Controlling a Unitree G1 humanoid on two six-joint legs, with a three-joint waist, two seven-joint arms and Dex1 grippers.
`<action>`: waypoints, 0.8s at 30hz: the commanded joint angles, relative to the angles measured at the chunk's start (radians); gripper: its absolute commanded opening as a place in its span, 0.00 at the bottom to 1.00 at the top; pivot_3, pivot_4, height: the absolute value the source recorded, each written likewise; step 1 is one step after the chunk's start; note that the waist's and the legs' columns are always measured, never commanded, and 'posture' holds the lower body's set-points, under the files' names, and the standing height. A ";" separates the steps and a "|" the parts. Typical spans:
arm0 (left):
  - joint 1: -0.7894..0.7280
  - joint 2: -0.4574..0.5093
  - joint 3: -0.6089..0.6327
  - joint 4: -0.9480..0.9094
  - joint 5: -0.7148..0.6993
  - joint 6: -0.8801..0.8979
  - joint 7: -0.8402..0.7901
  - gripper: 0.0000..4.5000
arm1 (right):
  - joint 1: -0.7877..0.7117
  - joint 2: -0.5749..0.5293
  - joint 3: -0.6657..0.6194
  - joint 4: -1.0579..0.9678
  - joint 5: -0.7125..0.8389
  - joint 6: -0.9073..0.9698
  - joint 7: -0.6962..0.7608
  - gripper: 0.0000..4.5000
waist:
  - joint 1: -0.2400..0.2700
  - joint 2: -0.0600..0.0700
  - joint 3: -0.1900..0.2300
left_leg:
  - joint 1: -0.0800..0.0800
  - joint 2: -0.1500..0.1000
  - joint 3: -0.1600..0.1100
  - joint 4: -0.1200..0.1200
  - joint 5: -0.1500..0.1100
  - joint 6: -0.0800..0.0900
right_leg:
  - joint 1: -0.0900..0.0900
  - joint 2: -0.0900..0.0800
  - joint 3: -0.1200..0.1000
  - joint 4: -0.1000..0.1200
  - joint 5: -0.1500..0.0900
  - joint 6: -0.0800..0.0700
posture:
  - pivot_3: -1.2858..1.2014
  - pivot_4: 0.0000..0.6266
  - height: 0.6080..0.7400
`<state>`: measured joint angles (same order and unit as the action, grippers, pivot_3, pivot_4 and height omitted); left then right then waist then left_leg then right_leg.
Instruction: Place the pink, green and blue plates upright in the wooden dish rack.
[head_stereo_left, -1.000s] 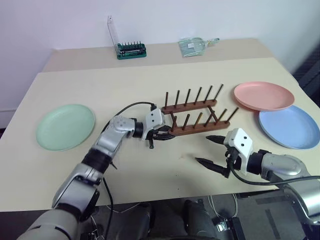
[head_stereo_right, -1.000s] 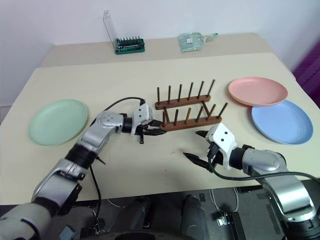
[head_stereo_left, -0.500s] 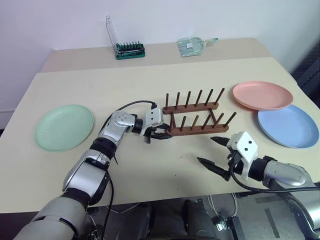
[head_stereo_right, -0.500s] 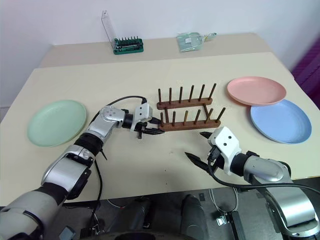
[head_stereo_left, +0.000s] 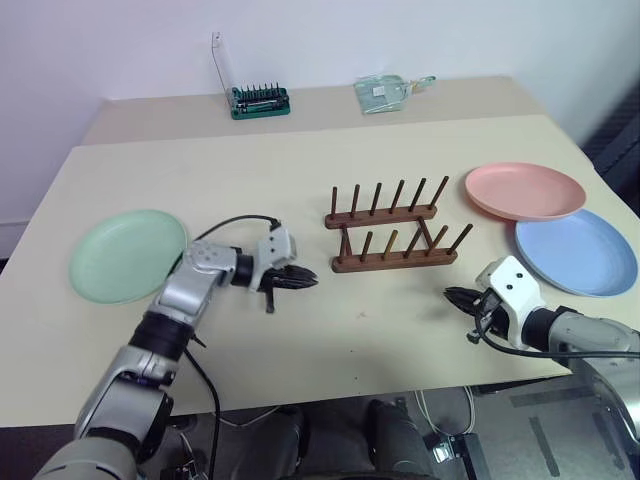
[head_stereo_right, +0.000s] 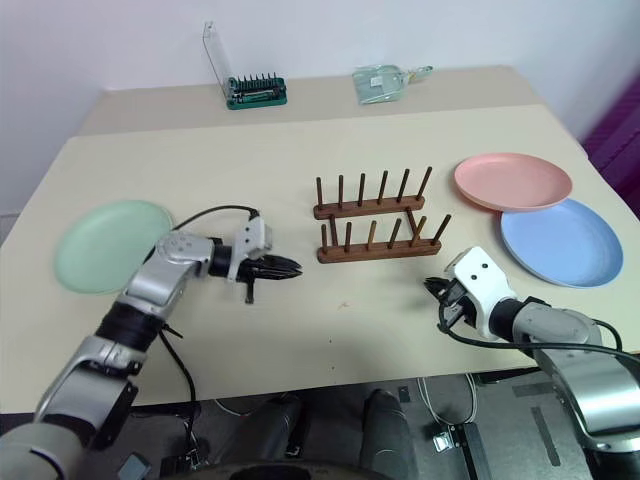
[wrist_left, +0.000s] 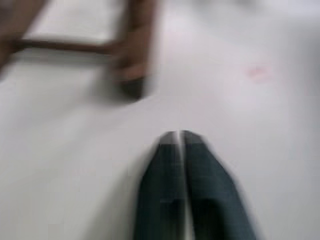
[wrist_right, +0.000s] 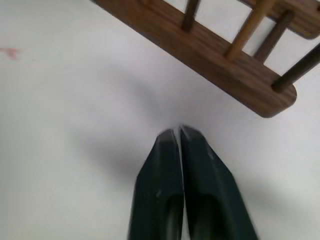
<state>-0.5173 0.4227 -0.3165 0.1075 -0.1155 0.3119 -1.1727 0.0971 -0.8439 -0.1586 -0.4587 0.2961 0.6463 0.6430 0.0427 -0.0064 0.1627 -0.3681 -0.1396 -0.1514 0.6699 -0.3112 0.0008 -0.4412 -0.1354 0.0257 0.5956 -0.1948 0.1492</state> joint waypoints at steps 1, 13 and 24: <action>0.021 -0.045 -0.066 -0.126 0.048 0.032 0.089 0.01 | -0.047 -0.007 0.053 0.043 -0.080 -0.033 -0.028 0.00 | -0.002 0.000 0.000 | 0.000 0.000 0.000 0.000 0.000 0.000 | 0.000 0.000 0.000 0.000 0.000 0.000 | 0.52 0.24 1.00; -0.032 -0.183 -0.101 0.061 0.260 0.070 0.503 0.01 | -0.384 0.120 0.234 0.410 -0.252 -0.146 -0.087 0.00 | -0.005 -0.001 -0.001 | 0.015 0.002 0.005 -0.003 -0.001 0.001 | 0.012 0.000 0.002 -0.002 0.000 0.000 | 0.52 0.24 1.00; -0.149 -0.212 -0.053 0.300 0.265 -0.011 0.628 0.01 | -0.593 0.191 0.265 0.696 -0.342 -0.314 -0.101 0.00 | -0.009 -0.001 -0.001 | 0.013 0.002 0.006 -0.003 -0.001 0.001 | 0.008 0.000 0.002 -0.002 0.000 0.000 | 0.52 0.24 1.00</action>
<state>-0.6765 0.1956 -0.3766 0.3685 0.1216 0.2900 -0.5598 -0.4748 -0.6542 0.1133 0.2348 -0.0346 0.3612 0.5475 0.0336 -0.0074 0.1615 -0.3550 -0.1377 -0.1455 0.6664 -0.3118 0.0015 -0.4327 -0.1350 0.0275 0.5939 -0.1947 0.1494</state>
